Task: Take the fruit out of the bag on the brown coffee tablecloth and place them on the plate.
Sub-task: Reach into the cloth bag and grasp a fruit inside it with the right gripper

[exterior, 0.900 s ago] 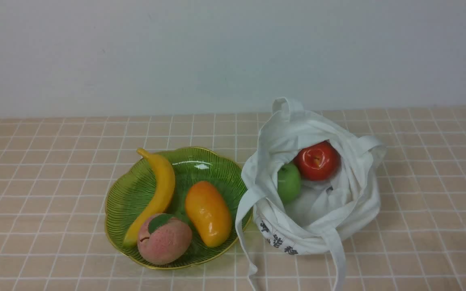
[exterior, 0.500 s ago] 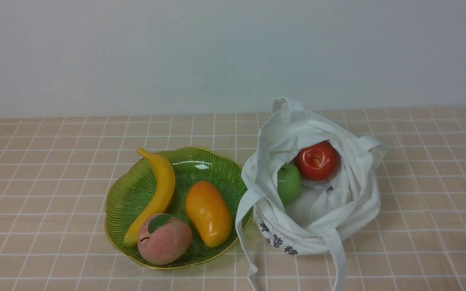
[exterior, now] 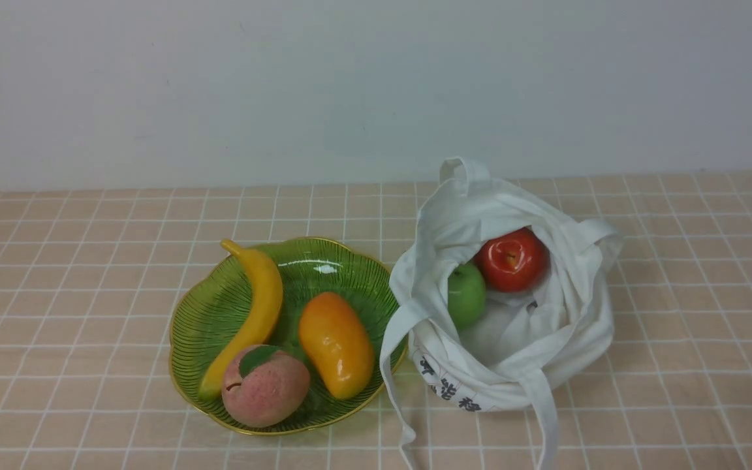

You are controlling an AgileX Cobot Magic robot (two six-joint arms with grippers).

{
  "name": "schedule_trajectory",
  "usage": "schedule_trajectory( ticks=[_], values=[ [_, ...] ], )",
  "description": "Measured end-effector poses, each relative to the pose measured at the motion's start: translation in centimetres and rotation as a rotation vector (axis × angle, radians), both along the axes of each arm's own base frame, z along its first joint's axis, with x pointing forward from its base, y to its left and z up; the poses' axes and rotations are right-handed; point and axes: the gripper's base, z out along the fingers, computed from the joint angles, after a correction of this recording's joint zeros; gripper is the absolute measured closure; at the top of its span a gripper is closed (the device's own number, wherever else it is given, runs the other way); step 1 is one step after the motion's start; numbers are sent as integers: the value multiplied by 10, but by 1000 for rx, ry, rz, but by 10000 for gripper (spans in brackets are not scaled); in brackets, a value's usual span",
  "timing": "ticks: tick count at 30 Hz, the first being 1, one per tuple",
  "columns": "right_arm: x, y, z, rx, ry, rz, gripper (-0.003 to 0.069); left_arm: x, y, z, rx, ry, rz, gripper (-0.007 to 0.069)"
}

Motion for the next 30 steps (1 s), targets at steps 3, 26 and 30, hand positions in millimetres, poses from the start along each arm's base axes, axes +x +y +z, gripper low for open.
schedule_trajectory(
  ticks=[3,26,30],
  values=[
    [0,0,0,0,0,0,674,0,0,0,0,0,0,632],
    [-1,6,1,392,35,-11,674,0,0,0,0,0,0,632],
    [-1,12,2,791,83,-16,674,0,0,0,0,0,0,632]
  ],
)
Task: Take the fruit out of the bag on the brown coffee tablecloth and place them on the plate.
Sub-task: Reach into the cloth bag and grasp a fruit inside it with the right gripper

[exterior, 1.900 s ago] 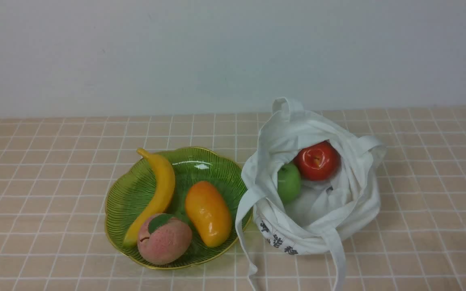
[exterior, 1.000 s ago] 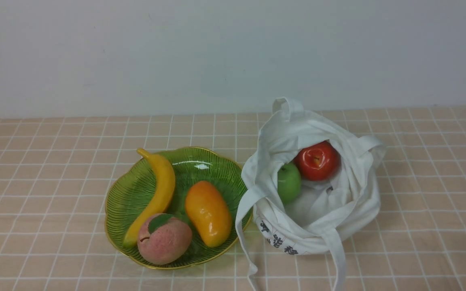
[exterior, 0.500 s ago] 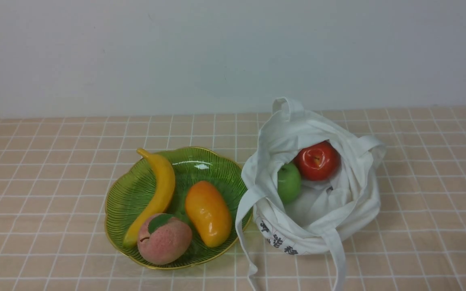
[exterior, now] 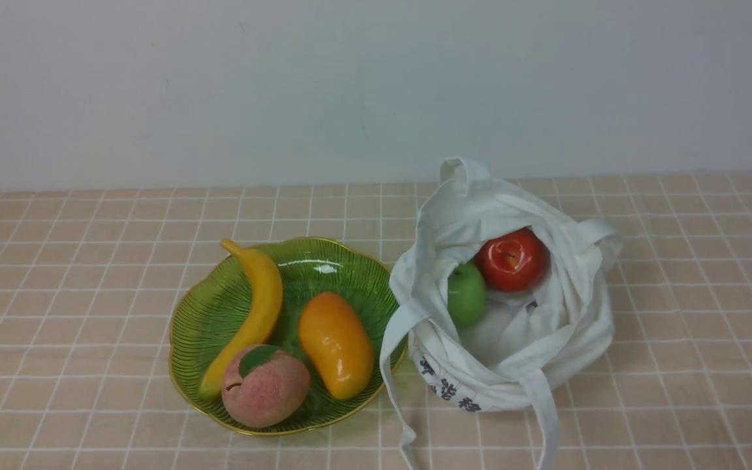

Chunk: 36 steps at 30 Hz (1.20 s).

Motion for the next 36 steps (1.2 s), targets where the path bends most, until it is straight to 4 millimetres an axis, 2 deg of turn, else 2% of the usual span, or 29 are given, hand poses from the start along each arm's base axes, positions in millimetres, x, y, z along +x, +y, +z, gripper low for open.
schedule_trajectory(
  ticks=[1,5,9,10,12,13,14,16,17,19,22,27,29,30,36],
  values=[
    [0,1,2,116,5,-2,674,0,0,0,0,0,0,632],
    [1,1,7,269,-19,-25,674,0,0,0,0,0,0,632],
    [1,0,11,238,-53,-27,674,0,0,0,0,0,0,632],
    [0,0,17,207,-77,-21,674,0,0,0,0,0,0,632],
    [-3,0,36,138,-149,-10,674,0,0,0,0,0,0,632],
    [-6,-1,63,57,-235,-9,674,0,0,0,0,0,0,632],
    [-7,-1,66,53,-242,-10,674,0,0,0,0,0,0,632],
    [-3,-1,97,-95,-278,-4,674,0,0,0,0,0,0,632],
    [0,-1,104,-128,-271,0,674,0,0,0,0,0,0,632],
    [15,3,121,-261,-190,50,673,0,0,0,0,0,0,632],
    [55,10,126,-418,81,194,670,0,0,0,0,0,0,632],
    [120,22,108,-545,446,443,669,0,0,0,0,0,0,632],
    [142,34,98,-577,515,558,665,0,0,0,0,0,0,632],
    [155,46,91,-600,540,643,662,0,0,0,0,0,0,632],
    [202,96,71,-715,586,828,627,0,0,0,1,0,0,632]
  ],
)
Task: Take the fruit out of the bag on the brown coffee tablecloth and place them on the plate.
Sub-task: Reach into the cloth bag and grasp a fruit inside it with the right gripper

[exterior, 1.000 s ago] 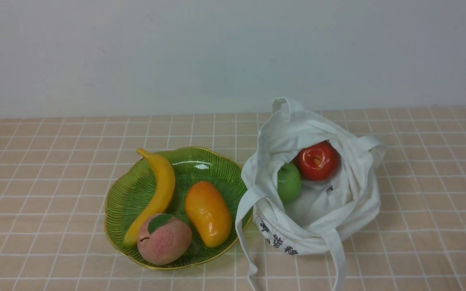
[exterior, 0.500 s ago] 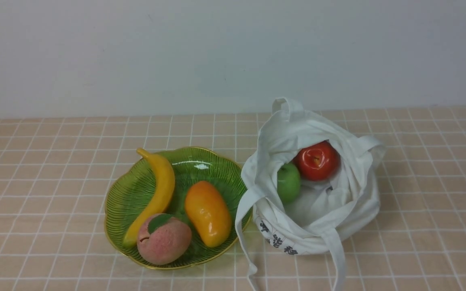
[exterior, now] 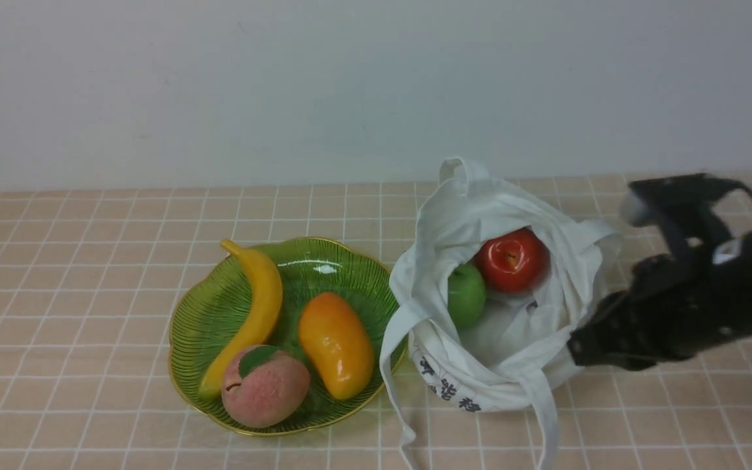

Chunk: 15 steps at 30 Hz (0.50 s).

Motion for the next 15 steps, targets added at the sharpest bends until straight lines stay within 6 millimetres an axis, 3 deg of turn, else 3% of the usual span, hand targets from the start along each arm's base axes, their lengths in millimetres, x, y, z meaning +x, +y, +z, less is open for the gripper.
schedule_trajectory(
  ticks=[8,10,12,13,15],
  values=[
    [61,32,-22,-131,-73,-32,519,0,0,0,0,0,0,632],
    [75,35,-31,-159,-74,-43,455,0,0,0,0,0,0,632],
    [89,39,-39,-186,-80,-49,347,0,0,0,0,0,0,632],
    [90,39,-40,-190,-77,-50,347,0,0,0,0,0,0,632],
    [102,42,-43,-200,-101,-66,229,0,0,0,0,0,0,632]
  ],
)
